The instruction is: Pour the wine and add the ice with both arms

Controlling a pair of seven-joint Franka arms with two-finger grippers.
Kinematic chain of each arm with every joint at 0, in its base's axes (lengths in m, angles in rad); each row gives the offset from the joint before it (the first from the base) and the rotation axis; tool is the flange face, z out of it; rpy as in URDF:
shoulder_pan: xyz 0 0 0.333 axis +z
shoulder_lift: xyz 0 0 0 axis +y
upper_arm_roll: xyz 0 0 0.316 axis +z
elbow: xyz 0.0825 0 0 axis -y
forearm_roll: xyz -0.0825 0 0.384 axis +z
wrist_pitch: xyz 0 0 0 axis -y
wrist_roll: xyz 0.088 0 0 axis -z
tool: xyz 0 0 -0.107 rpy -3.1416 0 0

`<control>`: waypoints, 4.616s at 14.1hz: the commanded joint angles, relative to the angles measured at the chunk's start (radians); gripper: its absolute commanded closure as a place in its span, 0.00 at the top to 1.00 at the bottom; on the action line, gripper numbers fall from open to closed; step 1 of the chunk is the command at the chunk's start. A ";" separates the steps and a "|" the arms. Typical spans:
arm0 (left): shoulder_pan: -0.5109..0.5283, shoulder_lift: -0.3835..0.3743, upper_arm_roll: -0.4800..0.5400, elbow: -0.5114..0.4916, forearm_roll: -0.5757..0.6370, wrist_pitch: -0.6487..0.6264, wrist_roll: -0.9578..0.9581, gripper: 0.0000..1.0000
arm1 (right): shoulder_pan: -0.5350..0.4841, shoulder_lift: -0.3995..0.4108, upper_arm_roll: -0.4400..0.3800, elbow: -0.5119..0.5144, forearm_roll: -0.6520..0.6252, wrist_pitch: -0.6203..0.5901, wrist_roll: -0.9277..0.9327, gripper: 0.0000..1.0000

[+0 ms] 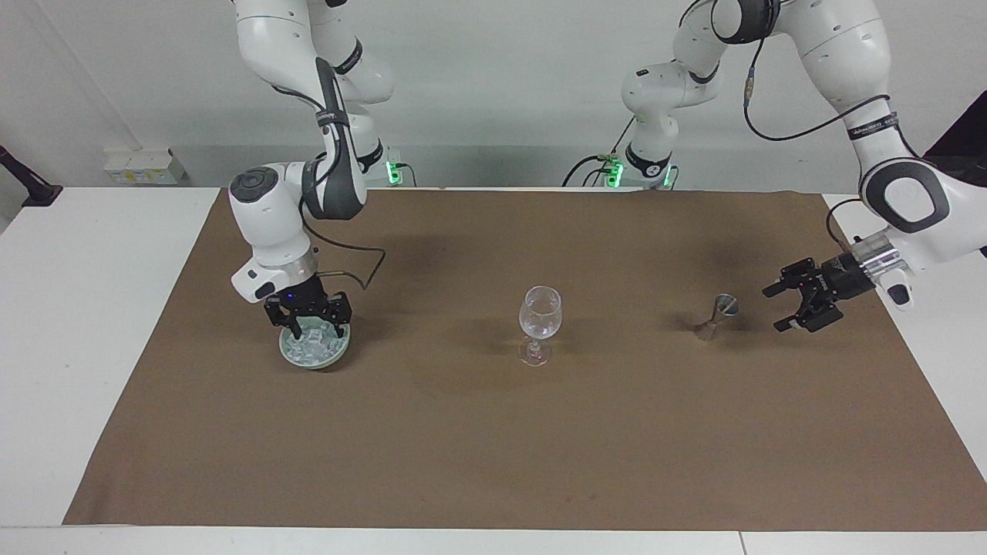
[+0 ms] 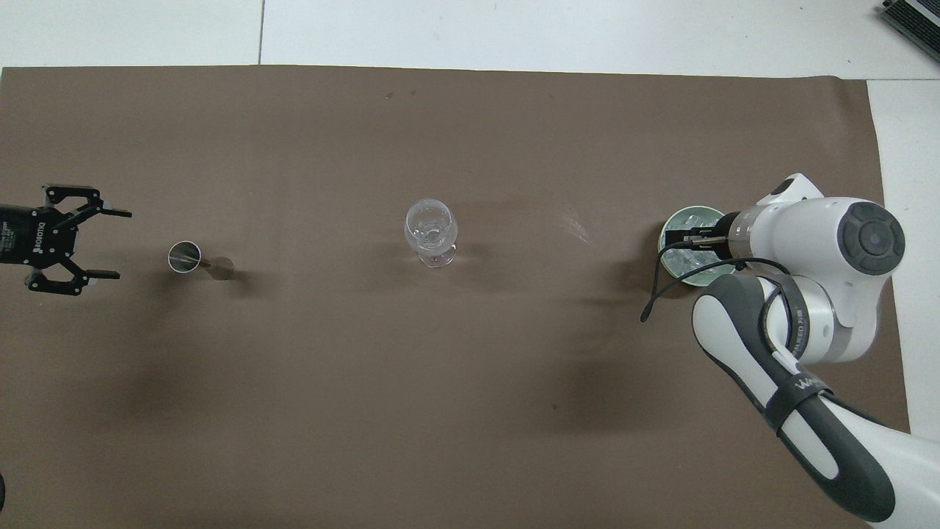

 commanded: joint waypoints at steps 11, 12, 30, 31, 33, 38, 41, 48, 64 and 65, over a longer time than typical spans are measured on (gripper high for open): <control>-0.089 -0.201 -0.058 0.084 0.342 0.049 0.458 1.00 | -0.027 -0.024 -0.002 -0.057 -0.047 0.043 -0.004 0.12; -0.089 -0.223 -0.079 0.084 0.365 0.047 0.468 1.00 | -0.027 -0.024 -0.002 -0.057 -0.045 0.042 -0.004 0.02; -0.120 -0.395 -0.276 0.165 0.644 -0.317 0.469 1.00 | -0.011 -0.147 0.049 0.473 0.001 -0.664 0.119 0.00; -0.118 -0.396 -0.282 0.202 0.648 -0.362 0.469 1.00 | -0.004 -0.141 0.058 0.510 -0.001 -0.699 0.145 0.00; -0.118 -0.407 -0.286 0.202 0.646 -0.396 0.468 1.00 | 0.041 -0.116 0.064 0.564 -0.013 -0.751 0.208 0.00; -0.103 -0.430 -0.305 0.147 0.646 -0.344 0.540 1.00 | 0.181 -0.058 0.064 0.697 -0.036 -0.872 0.303 0.00; -0.102 -0.410 -0.306 0.139 0.645 -0.292 0.545 1.00 | 0.264 -0.011 0.066 0.746 -0.051 -0.888 0.425 0.00; -0.075 -0.416 -0.305 0.151 0.632 -0.287 0.587 1.00 | 0.434 0.128 0.070 0.889 -0.071 -0.839 0.657 0.00; -0.079 -0.435 -0.291 0.161 0.629 -0.295 0.583 1.00 | 0.485 0.350 0.123 0.993 -0.103 -0.577 0.782 0.00; -0.077 -0.435 -0.286 0.161 0.629 -0.295 0.583 1.00 | 0.490 0.353 0.124 0.984 -0.110 -0.560 0.786 0.00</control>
